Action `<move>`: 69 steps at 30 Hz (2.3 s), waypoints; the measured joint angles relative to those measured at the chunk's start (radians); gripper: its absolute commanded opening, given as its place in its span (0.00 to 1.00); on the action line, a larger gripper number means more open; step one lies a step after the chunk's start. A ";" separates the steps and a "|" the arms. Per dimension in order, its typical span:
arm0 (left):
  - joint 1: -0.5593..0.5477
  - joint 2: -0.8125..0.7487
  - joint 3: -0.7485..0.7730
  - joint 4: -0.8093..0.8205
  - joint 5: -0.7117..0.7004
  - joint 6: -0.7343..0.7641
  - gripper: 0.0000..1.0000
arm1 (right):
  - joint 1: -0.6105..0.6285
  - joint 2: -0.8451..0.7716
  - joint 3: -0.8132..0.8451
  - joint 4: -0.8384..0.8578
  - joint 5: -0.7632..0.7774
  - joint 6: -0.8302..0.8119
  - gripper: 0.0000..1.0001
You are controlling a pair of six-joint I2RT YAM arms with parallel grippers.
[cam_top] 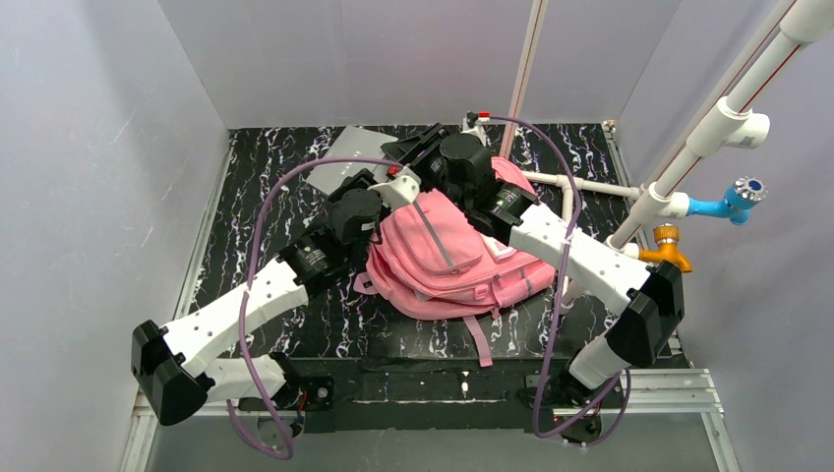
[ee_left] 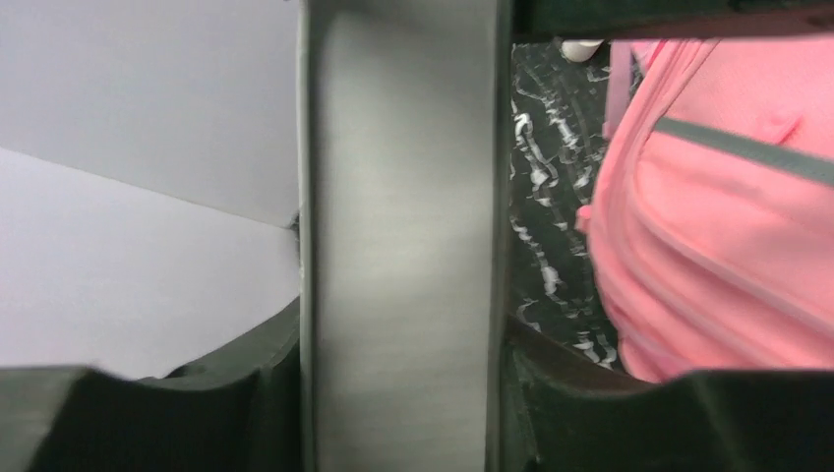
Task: Pack the student bag
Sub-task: Pick up the book from the center of the board, then place the book in the student bag.
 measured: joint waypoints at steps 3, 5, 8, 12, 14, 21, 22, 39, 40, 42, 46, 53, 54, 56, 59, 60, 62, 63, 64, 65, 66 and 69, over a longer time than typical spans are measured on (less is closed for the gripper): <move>-0.004 0.004 0.000 0.015 -0.027 0.050 0.11 | -0.003 0.000 0.001 0.004 -0.004 0.011 0.57; -0.005 0.004 0.000 0.017 -0.033 0.054 0.01 | -0.004 0.000 0.002 0.002 -0.006 -0.006 0.89; -0.006 0.003 0.001 0.005 -0.036 0.010 0.00 | -0.018 0.003 0.053 -0.083 -0.020 -0.145 0.98; 0.000 -0.014 0.025 -0.079 -0.058 -0.074 0.00 | -0.110 -0.070 0.026 -0.136 -0.077 -0.319 0.98; 0.007 -0.034 0.052 -0.142 -0.069 -0.124 0.00 | -0.223 -0.161 -0.045 -0.150 -0.119 -0.386 0.98; 0.104 -0.143 0.159 -0.383 -0.056 -0.347 0.00 | -0.332 -0.253 -0.025 -0.302 -0.309 -0.777 0.98; 0.133 -0.159 0.177 -0.415 -0.035 -0.384 0.00 | -0.299 -0.253 -0.025 -0.337 -0.320 -0.843 0.98; 0.459 -0.163 0.383 -0.661 0.365 -0.735 0.00 | 0.473 0.128 0.010 -0.668 0.288 -1.233 0.89; 0.473 -0.163 0.383 -0.666 0.382 -0.747 0.00 | 0.490 0.157 0.016 -0.677 0.317 -1.234 0.97; 0.499 -0.159 0.384 -0.674 0.421 -0.772 0.00 | 0.529 0.237 0.044 -0.711 0.409 -1.238 0.98; 0.531 -0.142 0.388 -0.675 0.486 -0.817 0.00 | 0.568 0.366 0.068 -0.734 0.580 -1.249 0.87; 0.547 -0.138 0.388 -0.676 0.550 -0.852 0.00 | 0.558 0.425 0.051 -0.656 0.779 -1.323 0.58; 0.548 -0.141 0.388 -0.676 0.555 -0.856 0.00 | 0.554 0.425 0.046 -0.637 0.790 -1.329 0.49; 0.548 -0.146 0.388 -0.675 0.570 -0.865 0.00 | 0.543 0.424 0.033 -0.597 0.806 -1.351 0.30; 0.548 -0.154 0.388 -0.675 0.594 -0.871 0.00 | 0.528 0.424 0.002 -0.537 0.815 -1.378 0.01; 0.548 -0.156 0.388 -0.675 0.598 -0.871 0.00 | 0.522 0.424 -0.006 -0.513 0.816 -1.384 0.01; 0.548 -0.158 0.399 -0.682 0.601 -0.870 0.00 | 0.512 0.413 -0.017 -0.479 0.797 -1.392 0.01; 0.548 -0.157 0.407 -0.685 0.600 -0.870 0.00 | 0.505 0.401 -0.017 -0.472 0.776 -1.391 0.01; 0.549 -0.158 0.418 -0.689 0.600 -0.871 0.00 | 0.494 0.378 -0.017 -0.468 0.739 -1.389 0.01; 0.549 -0.161 0.429 -0.689 0.599 -0.871 0.00 | 0.477 0.348 -0.017 -0.467 0.688 -1.381 0.01; 0.548 -0.167 0.439 -0.689 0.599 -0.873 0.00 | 0.457 0.314 -0.013 -0.467 0.636 -1.367 0.01; 0.548 -0.196 0.460 -0.689 0.594 -0.880 0.00 | 0.374 0.230 0.036 -0.475 0.473 -1.302 0.01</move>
